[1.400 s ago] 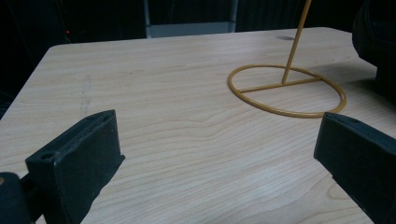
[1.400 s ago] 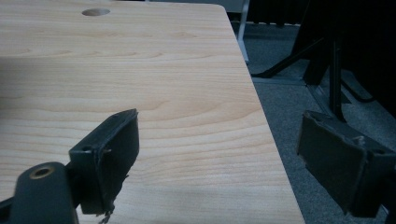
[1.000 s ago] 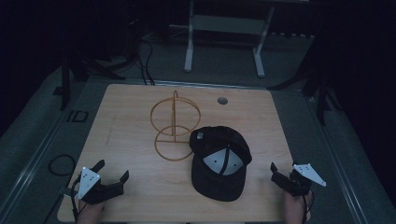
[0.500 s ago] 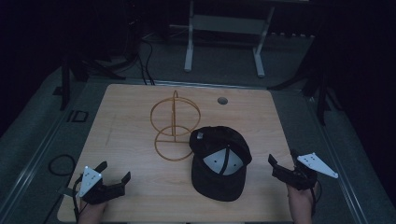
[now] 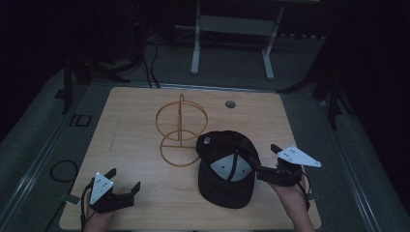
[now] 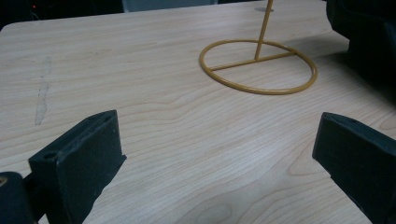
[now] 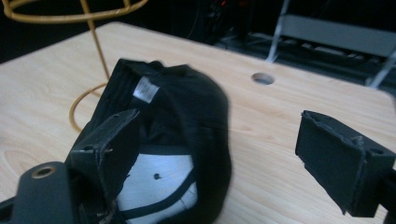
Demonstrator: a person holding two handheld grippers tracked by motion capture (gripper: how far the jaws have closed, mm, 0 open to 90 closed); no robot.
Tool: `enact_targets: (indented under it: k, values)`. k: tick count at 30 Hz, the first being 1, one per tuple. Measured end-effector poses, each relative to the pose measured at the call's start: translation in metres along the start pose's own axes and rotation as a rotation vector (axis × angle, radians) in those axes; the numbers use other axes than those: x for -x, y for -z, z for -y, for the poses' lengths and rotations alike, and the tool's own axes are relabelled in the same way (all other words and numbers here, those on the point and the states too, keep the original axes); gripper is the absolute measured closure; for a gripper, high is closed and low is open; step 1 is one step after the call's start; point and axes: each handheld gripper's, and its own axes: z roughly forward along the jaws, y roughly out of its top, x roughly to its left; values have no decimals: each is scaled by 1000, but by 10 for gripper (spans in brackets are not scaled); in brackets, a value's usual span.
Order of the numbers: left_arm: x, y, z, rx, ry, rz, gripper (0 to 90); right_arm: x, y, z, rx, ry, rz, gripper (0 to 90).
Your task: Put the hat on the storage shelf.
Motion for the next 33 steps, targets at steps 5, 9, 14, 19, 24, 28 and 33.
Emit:
enact_targets:
  k: [5, 9, 14, 19, 24, 28, 33]
  values:
    - [-1, 1, 0, 0, -2, -2, 17, -6, -31, 0, -78, 1, 30, 173]
    - [-2, 1, 0, 0, 4, -4, 17, -8, -50, 6, -154, 6, 62, 225]
    - [-2, 0, 0, -5, 0, 5, 17, -9, -60, 11, -203, 18, 115, 441]
    - [-2, 0, 0, -6, 0, 8, 17, -11, -68, 12, -254, 83, 195, 821]
    - [-3, 0, 0, -4, 9, 5, 17, -10, -68, 11, -221, 64, 206, 884]
    - [-3, 0, 0, -6, 9, 7, 17, -14, -65, 6, -200, 65, 198, 885]
    - [-2, 0, 0, -8, 7, 14, 17, -19, -57, -6, -163, 74, 167, 887]
